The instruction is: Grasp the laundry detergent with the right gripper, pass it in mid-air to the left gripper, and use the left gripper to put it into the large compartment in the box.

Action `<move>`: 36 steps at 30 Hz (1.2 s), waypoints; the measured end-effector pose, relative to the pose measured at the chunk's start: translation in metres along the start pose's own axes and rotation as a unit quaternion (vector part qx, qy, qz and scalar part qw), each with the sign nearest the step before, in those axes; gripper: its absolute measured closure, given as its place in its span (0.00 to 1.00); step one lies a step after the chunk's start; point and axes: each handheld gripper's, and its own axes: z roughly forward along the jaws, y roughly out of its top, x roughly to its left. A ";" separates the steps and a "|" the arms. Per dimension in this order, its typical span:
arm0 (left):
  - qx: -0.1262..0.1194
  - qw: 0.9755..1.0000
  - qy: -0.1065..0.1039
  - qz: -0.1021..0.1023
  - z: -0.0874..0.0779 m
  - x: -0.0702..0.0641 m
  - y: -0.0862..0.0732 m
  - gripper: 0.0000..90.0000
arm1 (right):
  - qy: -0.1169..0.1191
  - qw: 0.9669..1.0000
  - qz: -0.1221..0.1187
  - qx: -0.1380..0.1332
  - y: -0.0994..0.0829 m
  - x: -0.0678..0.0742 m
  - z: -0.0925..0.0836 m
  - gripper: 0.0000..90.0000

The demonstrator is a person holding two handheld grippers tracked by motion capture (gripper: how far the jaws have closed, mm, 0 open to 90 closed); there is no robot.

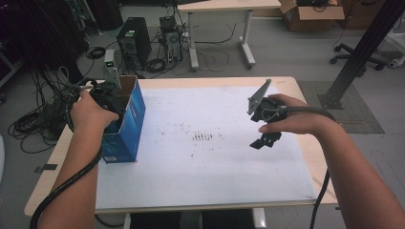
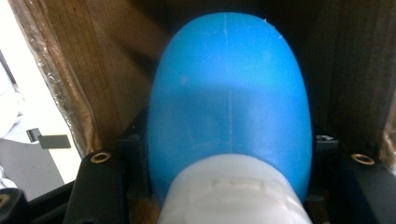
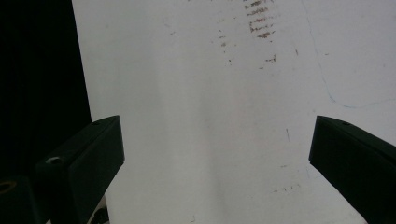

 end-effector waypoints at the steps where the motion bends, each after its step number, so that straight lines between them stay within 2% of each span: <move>1: -0.001 1.000 0.000 0.001 0.000 0.000 0.000 0.42 | 0.000 1.000 0.000 0.000 0.000 0.000 0.000 0.04; 10: -0.002 1.000 -0.008 0.000 0.001 0.002 0.000 0.42 | -0.001 1.000 0.002 -0.001 -0.002 0.000 -0.001 0.04; 12: -0.002 1.000 -0.013 -0.001 0.001 0.003 -0.001 0.41 | -0.001 1.000 0.003 -0.001 -0.003 0.001 0.000 0.04; 17: -0.008 1.000 -0.013 -0.002 0.000 0.003 -0.002 0.37 | 0.000 1.000 0.003 -0.002 -0.003 0.000 0.001 0.04; 30: -0.012 1.000 -0.006 -0.007 -0.013 0.002 -0.006 0.32 | 0.003 1.000 -0.002 -0.004 0.000 0.001 0.002 0.04; 36: -0.024 1.000 -0.004 -0.006 -0.023 0.002 -0.010 0.28 | 0.003 1.000 0.001 -0.005 0.000 0.001 0.001 0.04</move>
